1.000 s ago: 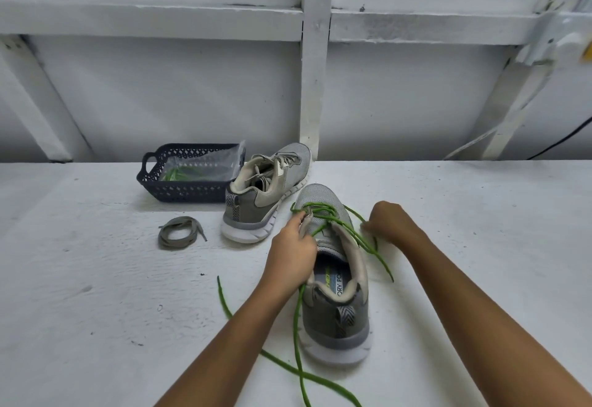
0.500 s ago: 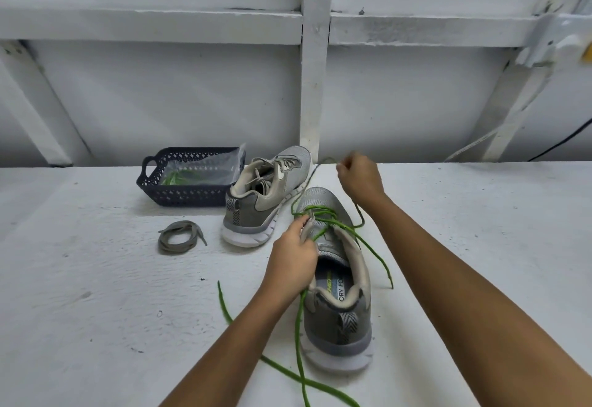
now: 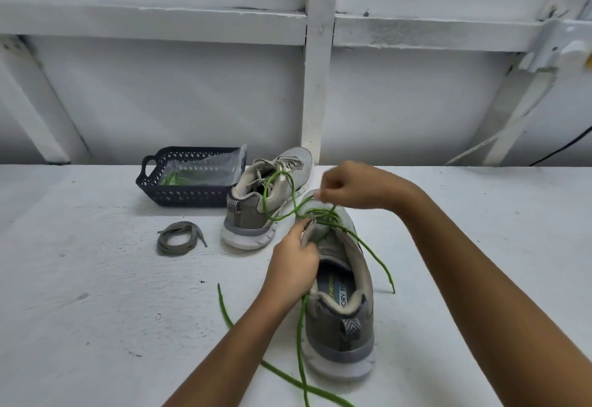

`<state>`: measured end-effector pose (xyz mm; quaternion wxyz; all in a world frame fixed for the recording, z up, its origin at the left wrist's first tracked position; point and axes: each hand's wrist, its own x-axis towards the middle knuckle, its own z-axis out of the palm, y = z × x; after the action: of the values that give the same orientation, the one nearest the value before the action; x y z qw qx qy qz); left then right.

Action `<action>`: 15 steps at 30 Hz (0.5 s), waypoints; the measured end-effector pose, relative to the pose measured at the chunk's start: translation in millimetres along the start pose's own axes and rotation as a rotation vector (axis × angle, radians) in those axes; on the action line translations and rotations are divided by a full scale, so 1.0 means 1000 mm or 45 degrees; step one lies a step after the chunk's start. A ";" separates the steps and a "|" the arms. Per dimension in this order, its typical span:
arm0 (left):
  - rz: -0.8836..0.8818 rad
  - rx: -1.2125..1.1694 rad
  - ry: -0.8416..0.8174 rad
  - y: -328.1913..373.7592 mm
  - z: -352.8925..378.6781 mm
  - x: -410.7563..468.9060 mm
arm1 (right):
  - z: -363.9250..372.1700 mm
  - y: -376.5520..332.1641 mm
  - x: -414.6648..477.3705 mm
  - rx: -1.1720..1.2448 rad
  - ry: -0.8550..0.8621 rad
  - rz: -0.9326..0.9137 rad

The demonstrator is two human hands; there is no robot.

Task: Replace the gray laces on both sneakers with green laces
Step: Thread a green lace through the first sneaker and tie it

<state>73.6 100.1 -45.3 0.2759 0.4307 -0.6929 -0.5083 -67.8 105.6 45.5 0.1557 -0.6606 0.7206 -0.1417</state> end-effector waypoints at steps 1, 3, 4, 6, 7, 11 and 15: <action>-0.007 0.000 0.004 0.000 0.000 0.000 | 0.001 0.002 -0.003 -0.089 -0.104 0.041; -0.016 0.011 0.003 0.000 0.001 0.000 | 0.012 0.007 -0.005 -0.212 -0.163 0.092; -0.018 0.015 0.003 0.000 0.001 0.000 | 0.021 0.009 -0.004 -0.246 -0.128 0.119; -0.020 0.013 0.003 0.000 0.002 0.001 | 0.037 0.011 0.000 -0.269 -0.039 0.166; -0.023 0.011 0.004 0.001 0.002 0.001 | 0.043 0.011 0.001 -0.258 -0.008 0.172; -0.018 0.036 0.009 0.001 0.001 0.000 | 0.050 0.016 -0.001 -0.114 0.121 0.155; -0.023 0.035 0.030 0.002 0.001 0.000 | 0.043 0.026 -0.021 0.440 0.186 0.142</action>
<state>71.9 101.0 -43.5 0.2737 0.4465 -0.6926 -0.4961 -72.1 128.5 -3.8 0.2218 -0.5711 0.7303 -0.3020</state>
